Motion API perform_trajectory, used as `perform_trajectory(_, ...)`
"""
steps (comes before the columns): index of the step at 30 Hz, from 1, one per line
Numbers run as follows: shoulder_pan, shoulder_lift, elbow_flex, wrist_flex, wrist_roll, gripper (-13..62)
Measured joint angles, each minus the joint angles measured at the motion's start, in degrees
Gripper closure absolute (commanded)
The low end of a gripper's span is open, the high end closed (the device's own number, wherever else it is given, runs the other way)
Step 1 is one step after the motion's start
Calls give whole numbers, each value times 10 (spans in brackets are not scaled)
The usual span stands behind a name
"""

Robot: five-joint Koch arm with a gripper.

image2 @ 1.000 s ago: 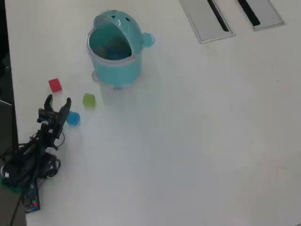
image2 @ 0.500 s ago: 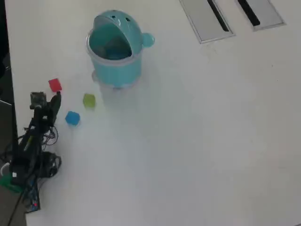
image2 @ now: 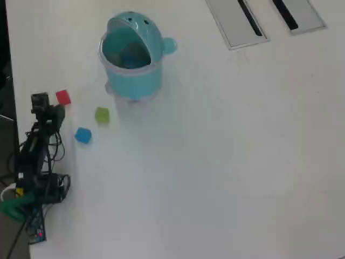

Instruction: Grasp RGB lego blocks and put them in the bin one by one.

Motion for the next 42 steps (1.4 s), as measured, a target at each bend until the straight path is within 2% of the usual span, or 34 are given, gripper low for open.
perform_trajectory(3, -16, -103, -54, -21, 0, 205)
perform_trajectory(9, -18, -184, -127, -29, 0, 206)
perform_trajectory(18, -18, -253, -219, -30, -1, 205)
perform_trajectory(27, 1, -301, -236, -43, -1, 205)
perform_trajectory(33, 5, -374, -314, -46, -2, 205)
perform_trajectory(42, 12, -398, -317, -69, -5, 203)
